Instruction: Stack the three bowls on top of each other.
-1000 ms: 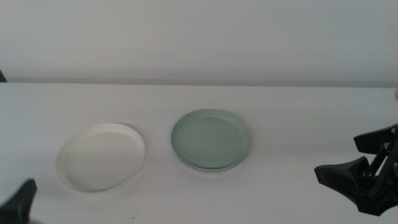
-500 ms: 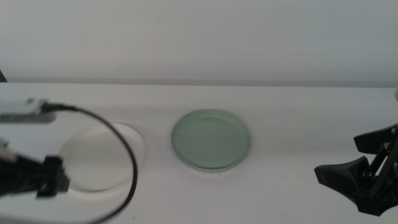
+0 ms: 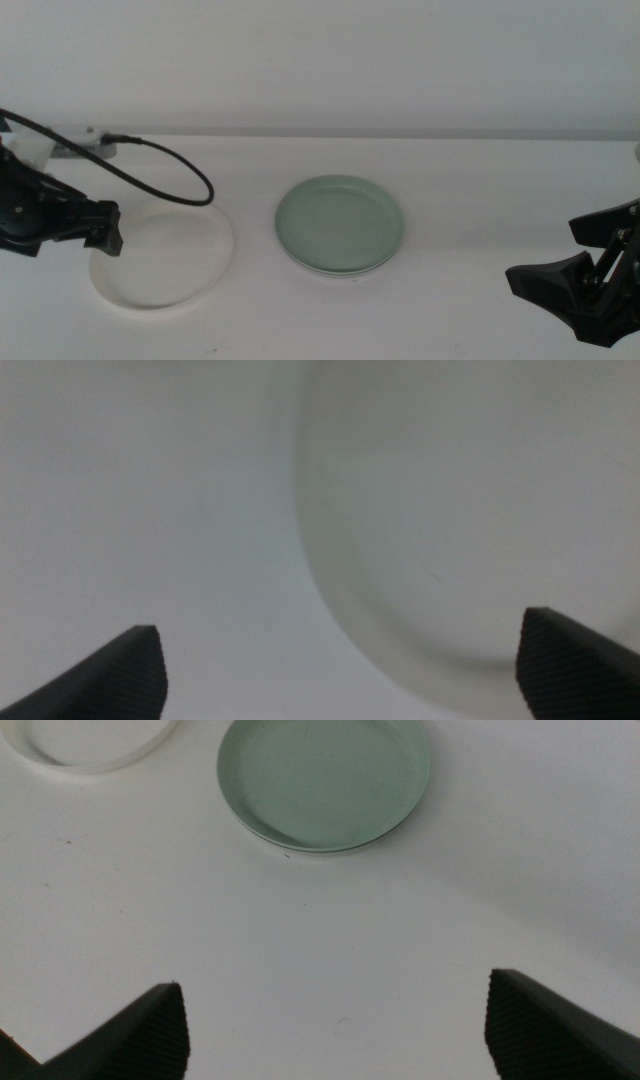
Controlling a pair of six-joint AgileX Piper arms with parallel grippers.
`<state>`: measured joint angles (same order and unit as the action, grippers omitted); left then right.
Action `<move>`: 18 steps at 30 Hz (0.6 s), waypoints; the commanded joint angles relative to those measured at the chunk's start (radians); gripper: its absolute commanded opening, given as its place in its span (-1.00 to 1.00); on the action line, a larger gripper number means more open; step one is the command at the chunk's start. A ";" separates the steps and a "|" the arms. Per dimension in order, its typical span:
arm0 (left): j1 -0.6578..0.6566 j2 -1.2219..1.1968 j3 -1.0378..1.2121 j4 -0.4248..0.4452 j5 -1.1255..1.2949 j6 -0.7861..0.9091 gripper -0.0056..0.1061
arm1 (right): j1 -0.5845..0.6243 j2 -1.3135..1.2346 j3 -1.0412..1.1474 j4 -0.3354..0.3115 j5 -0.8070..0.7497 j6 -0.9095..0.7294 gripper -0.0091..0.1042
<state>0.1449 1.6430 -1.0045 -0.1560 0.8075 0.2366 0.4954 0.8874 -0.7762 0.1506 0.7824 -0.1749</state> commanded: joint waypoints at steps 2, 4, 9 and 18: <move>0.025 0.083 -0.022 -0.072 -0.065 0.080 0.78 | 0.003 -0.004 0.005 -0.008 -0.012 -0.001 0.56; 0.025 0.118 -0.022 -0.073 -0.107 0.080 0.78 | 0.003 -0.004 0.005 -0.008 -0.012 -0.001 0.56; 0.023 0.189 -0.022 -0.080 -0.128 0.080 0.76 | 0.003 -0.004 0.005 -0.008 -0.012 -0.001 0.56; 0.023 0.253 -0.022 -0.082 -0.088 0.078 0.06 | 0.003 -0.004 0.005 -0.008 -0.012 -0.001 0.56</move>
<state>0.1665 1.8684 -1.0348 -0.2117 0.6892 0.3171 0.4954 0.8874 -0.7762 0.1506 0.7824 -0.1749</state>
